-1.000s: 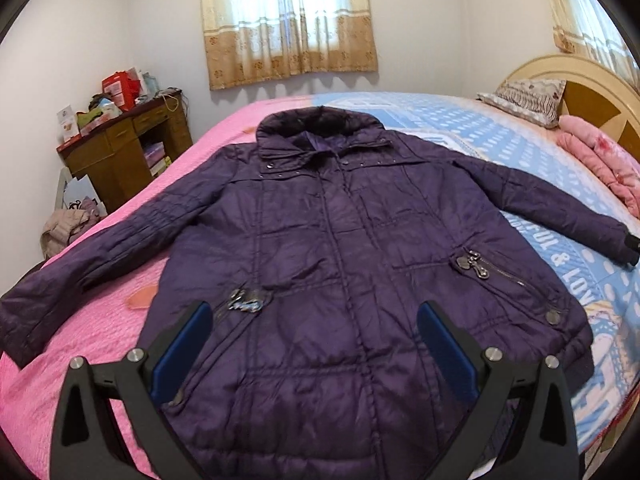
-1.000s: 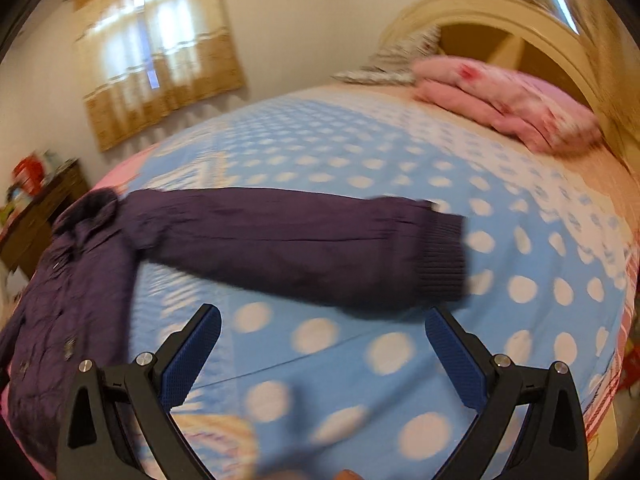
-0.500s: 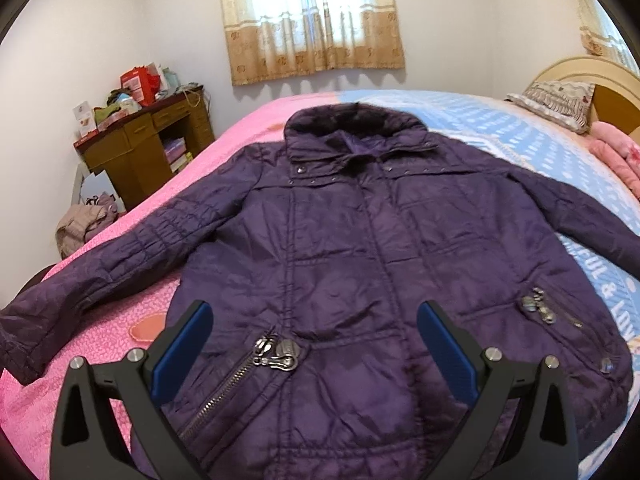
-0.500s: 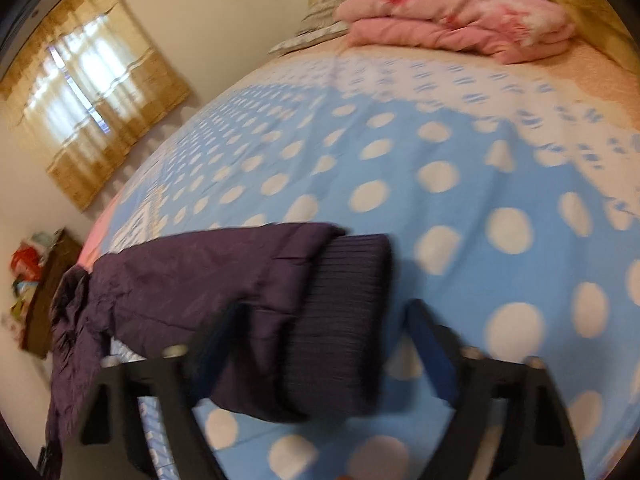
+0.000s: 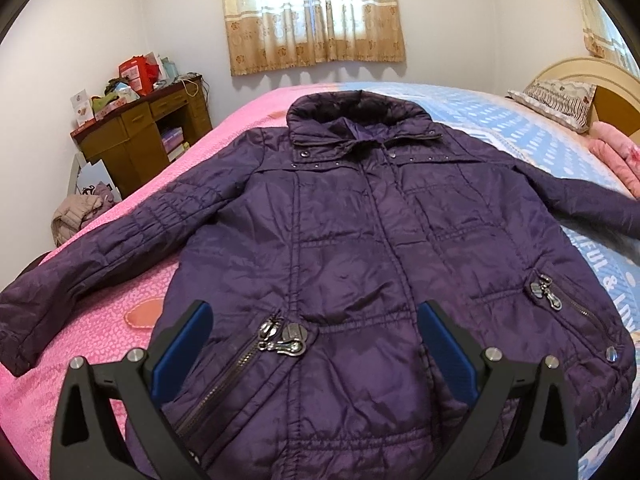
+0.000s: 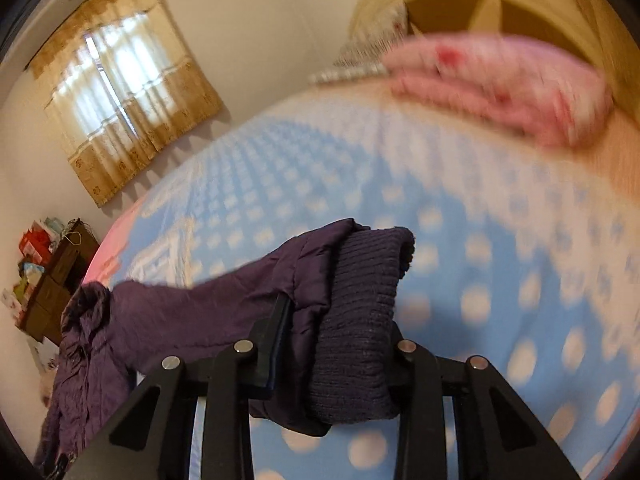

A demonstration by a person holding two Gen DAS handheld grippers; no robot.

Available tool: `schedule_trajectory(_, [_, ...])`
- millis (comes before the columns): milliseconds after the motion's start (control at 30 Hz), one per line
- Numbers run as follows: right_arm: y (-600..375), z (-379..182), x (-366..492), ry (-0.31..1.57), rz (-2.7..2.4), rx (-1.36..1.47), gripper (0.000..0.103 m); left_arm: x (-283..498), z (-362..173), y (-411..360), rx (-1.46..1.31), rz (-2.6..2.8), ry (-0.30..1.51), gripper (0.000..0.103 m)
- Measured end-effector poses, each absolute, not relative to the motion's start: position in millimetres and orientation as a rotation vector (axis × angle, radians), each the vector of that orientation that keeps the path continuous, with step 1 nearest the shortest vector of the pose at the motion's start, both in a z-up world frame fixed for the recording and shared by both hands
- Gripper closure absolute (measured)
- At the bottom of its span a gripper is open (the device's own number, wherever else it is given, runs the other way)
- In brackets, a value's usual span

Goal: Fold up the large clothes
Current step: 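Lift the sleeve with the right gripper and fold it across the jacket body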

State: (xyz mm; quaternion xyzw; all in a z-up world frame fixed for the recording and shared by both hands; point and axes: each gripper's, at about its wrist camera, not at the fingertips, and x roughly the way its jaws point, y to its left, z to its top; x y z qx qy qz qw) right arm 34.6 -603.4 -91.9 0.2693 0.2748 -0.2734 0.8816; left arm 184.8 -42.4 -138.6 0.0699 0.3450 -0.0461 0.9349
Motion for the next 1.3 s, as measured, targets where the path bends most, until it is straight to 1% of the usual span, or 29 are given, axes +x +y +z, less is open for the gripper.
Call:
schedule_trajectory(167, [-582, -10, 75, 0.500, -0.563, 0.357, 0.071, 179, -134, -35, 0.110, -0.103, 0.704, 0.000])
schedule_trajectory(267, [-546, 41, 108, 0.452, -0.534, 0.196, 0.071, 175, -132, -33, 0.102, -0.115, 0.699, 0.000])
schedule_trajectory(367, [-505, 74, 136, 0.415, -0.492, 0.061, 0.071, 171, -127, -29, 0.097, -0.124, 0.690, 0.000])
schedule_trajectory(533, [-426, 108, 173, 0.367, -0.385, -0.132, 0.071, 167, -120, -17, 0.071, -0.127, 0.671, 0.000])
schedule_trajectory(733, [-318, 126, 202, 0.330, -0.216, -0.325, 0.071, 167, -122, 1, 0.031, -0.113, 0.670, 0.000])
schedule_trajectory(867, [-249, 119, 216, 0.334, -0.093, -0.442, 0.071, 169, -124, 10, 0.012, -0.106, 0.678, 0.000])
schedule_trajectory(1000, [-187, 87, 232, 0.377, 0.030, -0.560, 0.071, 172, -125, 22, -0.007, -0.090, 0.682, 0.000])
schedule_trajectory(1133, [-132, 34, 253, 0.432, 0.138, -0.634, 0.071, 171, -124, 36, -0.021, -0.063, 0.677, 0.000])
schedule_trajectory(1300, [-87, -34, 271, 0.477, 0.222, -0.670, 0.071, 171, -126, 53, -0.026, -0.023, 0.683, 0.000])
